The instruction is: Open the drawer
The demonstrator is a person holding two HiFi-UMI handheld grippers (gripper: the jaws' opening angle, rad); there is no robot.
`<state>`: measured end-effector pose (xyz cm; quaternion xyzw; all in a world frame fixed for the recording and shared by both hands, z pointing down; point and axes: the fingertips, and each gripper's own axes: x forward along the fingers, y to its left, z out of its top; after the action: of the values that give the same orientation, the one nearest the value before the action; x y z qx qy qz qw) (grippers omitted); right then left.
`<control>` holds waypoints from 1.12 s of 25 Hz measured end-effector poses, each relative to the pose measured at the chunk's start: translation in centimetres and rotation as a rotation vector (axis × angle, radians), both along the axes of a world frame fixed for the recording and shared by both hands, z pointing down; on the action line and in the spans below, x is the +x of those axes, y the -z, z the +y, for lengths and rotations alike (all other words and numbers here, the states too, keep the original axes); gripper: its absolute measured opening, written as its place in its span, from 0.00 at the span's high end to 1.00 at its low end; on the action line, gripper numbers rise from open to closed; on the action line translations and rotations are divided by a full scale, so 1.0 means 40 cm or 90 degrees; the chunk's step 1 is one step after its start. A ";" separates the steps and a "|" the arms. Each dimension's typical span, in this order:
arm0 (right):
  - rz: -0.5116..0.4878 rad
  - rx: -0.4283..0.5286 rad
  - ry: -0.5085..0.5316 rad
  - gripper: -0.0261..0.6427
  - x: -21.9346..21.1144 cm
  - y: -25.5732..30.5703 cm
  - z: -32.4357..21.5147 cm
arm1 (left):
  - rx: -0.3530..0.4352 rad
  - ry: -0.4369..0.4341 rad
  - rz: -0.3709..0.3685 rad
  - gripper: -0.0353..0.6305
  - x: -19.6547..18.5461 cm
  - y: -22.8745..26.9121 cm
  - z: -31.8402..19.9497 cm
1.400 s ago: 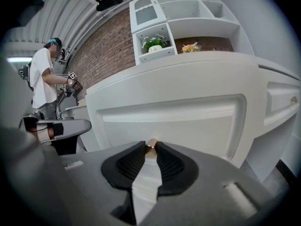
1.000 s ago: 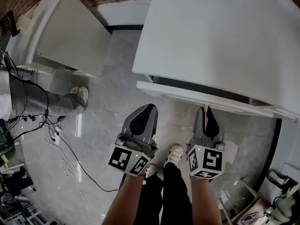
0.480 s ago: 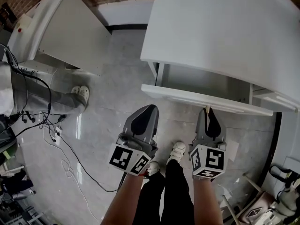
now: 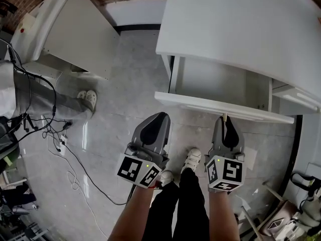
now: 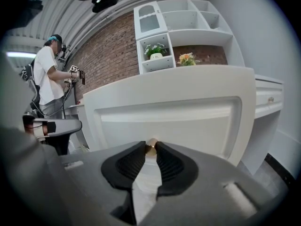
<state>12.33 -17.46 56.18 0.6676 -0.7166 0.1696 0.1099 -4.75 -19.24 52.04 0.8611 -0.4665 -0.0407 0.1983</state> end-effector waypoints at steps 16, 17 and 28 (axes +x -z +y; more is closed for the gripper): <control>0.005 0.001 -0.019 0.85 -0.020 0.000 0.127 | -0.003 -0.015 0.000 0.90 -0.032 -0.009 0.098; 0.005 0.001 -0.020 0.85 -0.020 0.000 0.134 | -0.002 -0.015 0.000 0.90 -0.034 -0.007 0.103; 0.006 0.003 -0.026 0.86 -0.039 0.000 0.213 | -0.002 -0.022 -0.005 0.90 -0.063 -0.003 0.165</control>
<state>10.76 -8.94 56.18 0.6833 -0.7024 0.1670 0.1084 -7.29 -12.66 52.16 0.8689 -0.4522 -0.0333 0.1984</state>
